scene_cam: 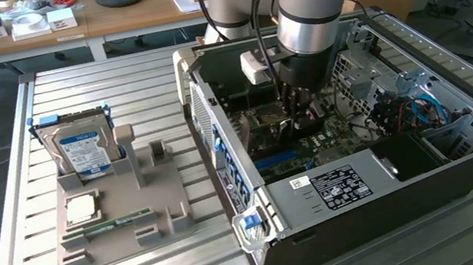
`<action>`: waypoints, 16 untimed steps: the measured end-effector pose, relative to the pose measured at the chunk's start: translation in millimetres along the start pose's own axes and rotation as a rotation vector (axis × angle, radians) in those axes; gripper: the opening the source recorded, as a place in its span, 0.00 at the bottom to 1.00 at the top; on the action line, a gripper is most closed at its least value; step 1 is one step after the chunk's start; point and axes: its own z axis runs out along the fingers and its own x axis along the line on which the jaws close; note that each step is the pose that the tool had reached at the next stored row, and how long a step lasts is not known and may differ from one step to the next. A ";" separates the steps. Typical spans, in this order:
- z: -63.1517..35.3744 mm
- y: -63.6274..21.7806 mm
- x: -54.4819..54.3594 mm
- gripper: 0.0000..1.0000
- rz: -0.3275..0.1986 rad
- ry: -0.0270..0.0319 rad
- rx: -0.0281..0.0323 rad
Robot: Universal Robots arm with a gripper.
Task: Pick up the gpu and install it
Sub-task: 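Insert the gpu into the slot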
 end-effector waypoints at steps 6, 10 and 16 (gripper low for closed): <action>0.0 0.2 0.0 0.27 0.004 -0.0001 0.0019; 0.0 0.2 0.0 0.27 0.012 0.0007 0.0022; -0.2 2.1 1.3 0.27 0.012 -0.0008 0.0028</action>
